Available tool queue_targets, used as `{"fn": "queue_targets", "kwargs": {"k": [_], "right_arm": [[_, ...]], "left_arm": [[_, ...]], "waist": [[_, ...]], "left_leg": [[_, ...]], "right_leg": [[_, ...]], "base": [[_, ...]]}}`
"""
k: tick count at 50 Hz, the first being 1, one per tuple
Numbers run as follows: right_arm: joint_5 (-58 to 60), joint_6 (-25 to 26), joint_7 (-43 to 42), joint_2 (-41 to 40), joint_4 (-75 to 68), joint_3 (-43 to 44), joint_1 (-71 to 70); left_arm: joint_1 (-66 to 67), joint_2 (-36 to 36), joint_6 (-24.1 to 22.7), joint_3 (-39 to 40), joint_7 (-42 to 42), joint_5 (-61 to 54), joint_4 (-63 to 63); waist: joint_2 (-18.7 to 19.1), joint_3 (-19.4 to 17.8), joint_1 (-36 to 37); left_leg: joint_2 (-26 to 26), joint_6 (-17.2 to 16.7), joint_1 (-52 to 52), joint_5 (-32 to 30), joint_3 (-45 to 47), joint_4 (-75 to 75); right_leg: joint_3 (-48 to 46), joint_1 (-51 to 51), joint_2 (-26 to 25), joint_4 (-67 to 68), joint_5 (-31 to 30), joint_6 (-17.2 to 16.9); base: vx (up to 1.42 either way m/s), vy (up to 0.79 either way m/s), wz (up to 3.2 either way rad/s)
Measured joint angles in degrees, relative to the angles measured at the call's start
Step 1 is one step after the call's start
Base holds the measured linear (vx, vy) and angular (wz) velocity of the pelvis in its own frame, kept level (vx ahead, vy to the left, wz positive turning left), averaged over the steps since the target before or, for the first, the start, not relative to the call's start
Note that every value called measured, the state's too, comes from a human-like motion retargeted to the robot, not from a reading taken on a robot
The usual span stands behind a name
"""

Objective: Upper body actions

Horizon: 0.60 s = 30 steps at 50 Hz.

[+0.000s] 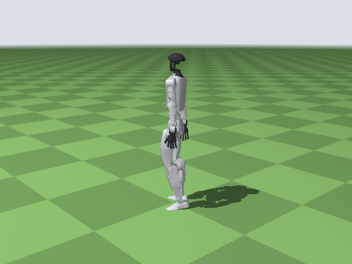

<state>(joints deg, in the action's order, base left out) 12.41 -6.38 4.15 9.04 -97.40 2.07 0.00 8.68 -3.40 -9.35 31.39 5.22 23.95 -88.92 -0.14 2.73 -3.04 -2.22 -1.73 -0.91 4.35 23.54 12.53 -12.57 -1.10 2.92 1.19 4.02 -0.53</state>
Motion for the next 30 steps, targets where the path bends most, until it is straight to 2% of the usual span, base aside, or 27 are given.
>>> {"fn": "queue_targets", "kwargs": {"k": [5,8,10,12,20,25,30], "right_arm": [[-2.5,-1.1,1.9,-1.9,0.5,-1.4,-4.9],[-3.0,-1.4,3.3,-3.0,3.7,-1.3,-8.0],[-3.7,-1.5,4.3,-3.6,5.3,-0.8,-10.9],[-4.1,-1.4,4.7,-4.0,6.6,0.0,-13.7],[-6.0,-2.1,6.9,-5.5,14.7,-1.5,-21.3],[-4.7,-2.7,7.1,-5.6,15.4,-2.7,-22.5],[-4.5,-2.6,7.7,-5.8,14.3,-3.7,-19.6]], "left_arm": [[4.5,-1.7,-0.1,-0.5,-0.1,2.2,-1.3],[6.2,-3.3,-0.1,-0.7,-0.6,5.1,-2.1],[7.4,-4.2,0.2,-0.2,-0.9,6.7,-2.8],[8.5,-4.5,0.3,0.5,-1.1,6.6,-3.7],[13.0,-4.2,0.4,1.5,0.4,3.2,-5.0],[13.8,-3.8,0.5,1.7,1.7,2.8,-5.2],[13.4,-3.8,0.0,1.1,1.8,3.1,-4.5]], "waist": [[-2.5,-1.8,-0.3],[-4.1,-3.4,1.7],[-4.6,-4.1,3.0],[-4.7,-4.4,3.8],[-4.2,-4.1,5.6],[-4.0,-3.4,5.6],[-3.5,-1.5,4.9]], "left_leg": [[-1.6,1.4,9.4,-12.8,-3.3,17.6],[-4.1,6.3,15.5,-17.8,-1.3,28.7],[-6.4,8.2,19.4,-16.5,0.4,36.0],[-7.8,8.7,22.4,-12.4,1.5,41.4],[-8.2,10.5,32.5,-5.3,-0.3,55.2],[-6.9,10.3,30.4,-3.9,0.1,51.2],[-1.6,5.8,21.8,-7.7,-1.9,33.4]], "right_leg": [[-1.5,-1.6,2.8,-0.4,0.1,0.7],[-1.7,-2.1,4.0,-0.1,0.2,1.3],[-2.1,-2.3,4.4,0.0,0.2,1.6],[-2.6,-2.4,4.6,0.0,0.1,1.9],[-3.5,-2.2,4.7,0.2,0.0,2.5],[-4.2,-2.5,5.4,0.2,0.2,2.4],[-4.7,-2.8,5.4,0.0,0.8,1.8]], "base": [[-0.2,-0.1,0.56],[-0.17,-0.08,0.22],[-0.18,-0.05,0.19],[-0.14,0.0,0.19],[-0.02,0.01,0.06],[0.01,0.05,0.07],[0.09,0.08,0.08]]}}
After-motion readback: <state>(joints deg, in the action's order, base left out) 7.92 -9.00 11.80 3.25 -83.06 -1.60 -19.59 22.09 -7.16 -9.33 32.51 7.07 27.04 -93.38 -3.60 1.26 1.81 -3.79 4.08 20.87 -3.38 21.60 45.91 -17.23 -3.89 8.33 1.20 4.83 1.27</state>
